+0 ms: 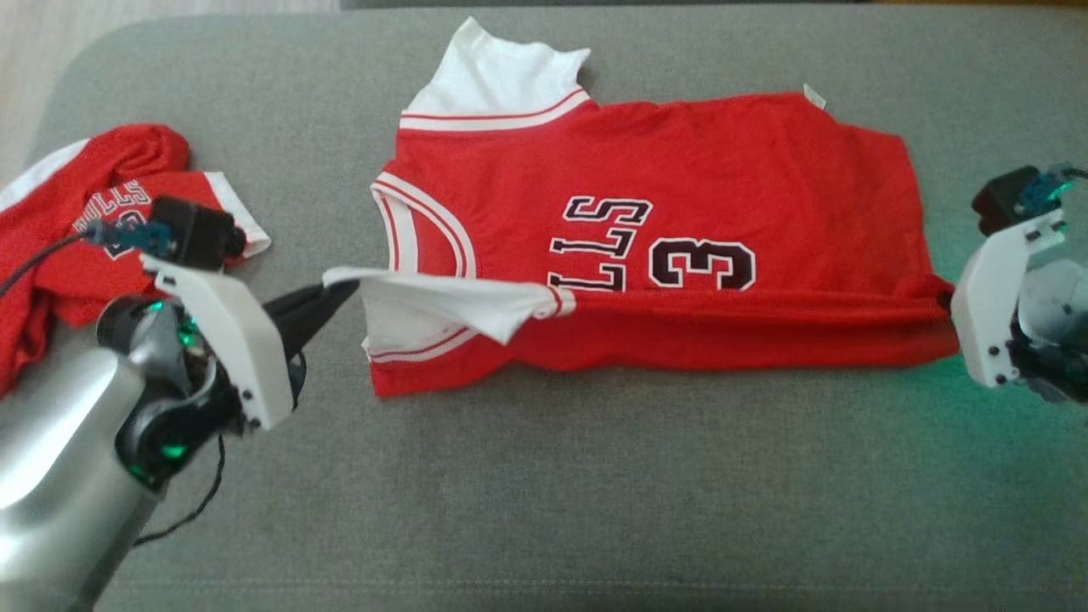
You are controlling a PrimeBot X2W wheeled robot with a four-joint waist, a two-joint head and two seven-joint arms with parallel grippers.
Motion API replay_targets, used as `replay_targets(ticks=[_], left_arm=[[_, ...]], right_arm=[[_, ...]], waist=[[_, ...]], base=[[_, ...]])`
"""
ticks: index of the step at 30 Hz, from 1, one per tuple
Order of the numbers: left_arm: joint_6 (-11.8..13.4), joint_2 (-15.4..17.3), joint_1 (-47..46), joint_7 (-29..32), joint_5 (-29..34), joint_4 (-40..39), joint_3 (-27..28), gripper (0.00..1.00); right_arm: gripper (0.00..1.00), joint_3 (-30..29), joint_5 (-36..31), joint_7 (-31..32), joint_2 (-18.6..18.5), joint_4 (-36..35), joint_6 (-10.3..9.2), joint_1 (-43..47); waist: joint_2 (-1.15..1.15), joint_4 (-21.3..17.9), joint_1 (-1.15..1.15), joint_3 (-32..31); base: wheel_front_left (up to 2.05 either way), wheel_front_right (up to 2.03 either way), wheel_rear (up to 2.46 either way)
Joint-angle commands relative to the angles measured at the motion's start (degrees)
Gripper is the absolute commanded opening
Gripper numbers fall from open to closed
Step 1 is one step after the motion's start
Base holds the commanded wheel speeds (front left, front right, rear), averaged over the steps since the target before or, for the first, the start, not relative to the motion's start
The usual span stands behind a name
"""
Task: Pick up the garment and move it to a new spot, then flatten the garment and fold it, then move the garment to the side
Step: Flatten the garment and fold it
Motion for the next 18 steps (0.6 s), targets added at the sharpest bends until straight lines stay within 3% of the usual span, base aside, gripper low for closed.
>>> replay_targets(ticks=[1,9,10,11,12,13,15,18], left_arm=[[-0.3,1.3,-5.4,-1.2,0.8,0.9,2.2,0.0],[-0.5,-1.4,-11.1,-4.2,2.9,7.6,-1.4,0.0],[-0.5,-1.7,-11.9,-4.9,3.1,8.8,-1.5,0.0],[-0.5,-2.1,-12.6,-6.1,3.6,10.3,-1.4,0.25],[-0.5,-2.5,-13.3,-7.2,4.3,11.9,-1.3,0.86],[-0.5,-2.8,-14.0,-8.4,5.4,13.2,-1.6,1.0],[-0.4,-3.2,-15.1,-11.6,7.9,15.5,-2.0,1.0],[2.0,-5.5,-15.6,-18.7,9.4,18.9,-0.3,1.0]], right_arm=[[0.0,0.1,-0.9,-1.0,-0.4,-0.4,0.1,-2.1],[0.03,0.3,-3.7,-4.5,1.4,2.7,0.1,-5.5],[1.0,-0.2,-4.5,-6.0,1.8,3.4,0.1,-6.2],[1.0,-1.3,-4.8,-7.4,2.6,4.5,0.1,-6.8],[1.0,-2.4,-5.0,-8.7,3.5,5.6,0.1,-7.2],[1.0,-3.3,-5.2,-9.9,4.5,6.5,0.1,-7.6],[1.0,-5.5,-6.0,-13.3,5.9,8.4,0.1,-8.2],[1.0,-9.0,-9.1,-20.9,7.9,10.6,0.1,-8.1]], waist=[[0.0,-0.3,0.0,1.3],[0.0,-0.8,0.0,3.6],[0.0,-0.9,0.0,3.8],[0.0,-0.9,0.0,4.0],[0.0,-1.1,0.0,4.0],[0.0,-1.2,0.0,4.1],[0.0,-1.3,0.0,3.9],[0.0,-1.2,0.0,3.0]], base=[[0.0,0.0,0.0],[0.0,0.0,0.0],[0.0,0.0,0.0],[0.0,0.0,0.0],[0.0,0.0,0.0],[0.0,0.0,0.0],[0.0,0.0,0.0],[0.0,0.0,0.0]])
